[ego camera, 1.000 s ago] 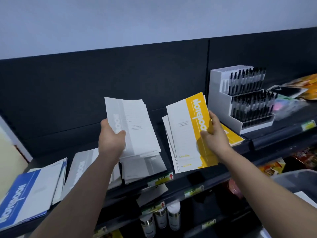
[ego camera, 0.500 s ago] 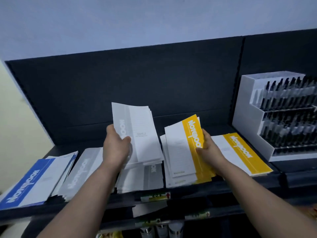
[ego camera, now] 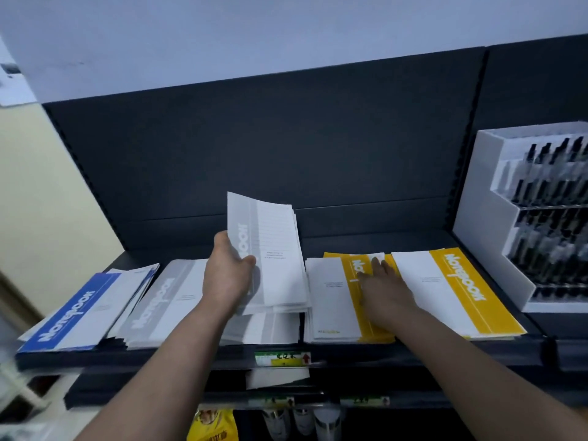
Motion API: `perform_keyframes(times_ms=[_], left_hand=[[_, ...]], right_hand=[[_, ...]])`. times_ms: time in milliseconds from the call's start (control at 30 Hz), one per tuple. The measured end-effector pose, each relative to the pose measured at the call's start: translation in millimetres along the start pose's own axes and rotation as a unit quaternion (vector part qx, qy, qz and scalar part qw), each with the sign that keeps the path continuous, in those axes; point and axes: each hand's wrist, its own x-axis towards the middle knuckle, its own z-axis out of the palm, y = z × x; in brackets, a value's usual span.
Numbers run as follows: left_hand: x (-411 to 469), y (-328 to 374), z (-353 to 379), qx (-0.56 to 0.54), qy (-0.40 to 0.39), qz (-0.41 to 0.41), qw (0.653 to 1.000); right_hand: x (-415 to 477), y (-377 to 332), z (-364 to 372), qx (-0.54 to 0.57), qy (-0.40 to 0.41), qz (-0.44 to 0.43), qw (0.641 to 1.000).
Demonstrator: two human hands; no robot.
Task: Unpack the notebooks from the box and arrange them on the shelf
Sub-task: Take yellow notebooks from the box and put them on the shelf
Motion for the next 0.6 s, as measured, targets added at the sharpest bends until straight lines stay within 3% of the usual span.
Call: perform_keyframes(times_ms=[200, 467, 600], left_hand=[[0.2, -8.2, -12.8, -0.014, 0.008, -0.033, 0.999], [30.1, -31.4, -88.4, 0.001, 0.122, -0.069, 0.99], [37.8, -54.8, -118.3, -0.002, 0.103, -0.101, 0.99]], right_hand=[[-0.2, -13.2, 0.2, -0.065, 0.046, -0.082, 0.993], [5.4, -72.5, -0.4, -0.063, 0.079, -0.164, 0.981], [6.7, -110.6, 0.1, -0.056, 0.061, -0.184, 0.979]])
